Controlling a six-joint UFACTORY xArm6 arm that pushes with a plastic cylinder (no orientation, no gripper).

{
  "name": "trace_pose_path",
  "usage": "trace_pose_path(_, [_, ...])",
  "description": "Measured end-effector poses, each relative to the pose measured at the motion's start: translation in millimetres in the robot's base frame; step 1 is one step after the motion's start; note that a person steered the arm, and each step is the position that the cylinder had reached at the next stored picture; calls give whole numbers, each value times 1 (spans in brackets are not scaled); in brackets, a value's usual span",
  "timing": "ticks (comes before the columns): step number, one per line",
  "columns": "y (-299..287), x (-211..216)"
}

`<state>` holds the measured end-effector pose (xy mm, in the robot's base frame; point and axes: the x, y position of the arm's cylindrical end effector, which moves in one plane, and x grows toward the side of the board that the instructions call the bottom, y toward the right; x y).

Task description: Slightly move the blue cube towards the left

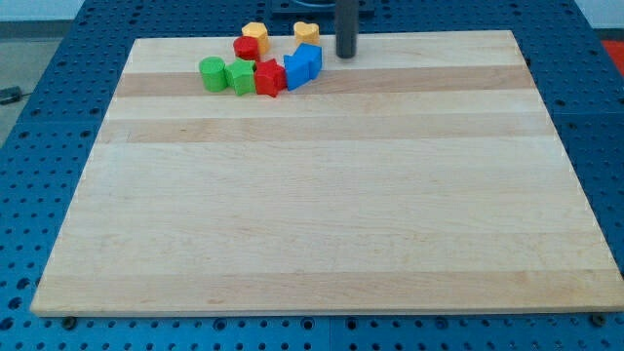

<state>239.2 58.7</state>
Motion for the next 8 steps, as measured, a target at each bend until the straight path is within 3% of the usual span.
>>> trace_pose_path(2, [-27,22])
trace_pose_path(8, [-74,9])
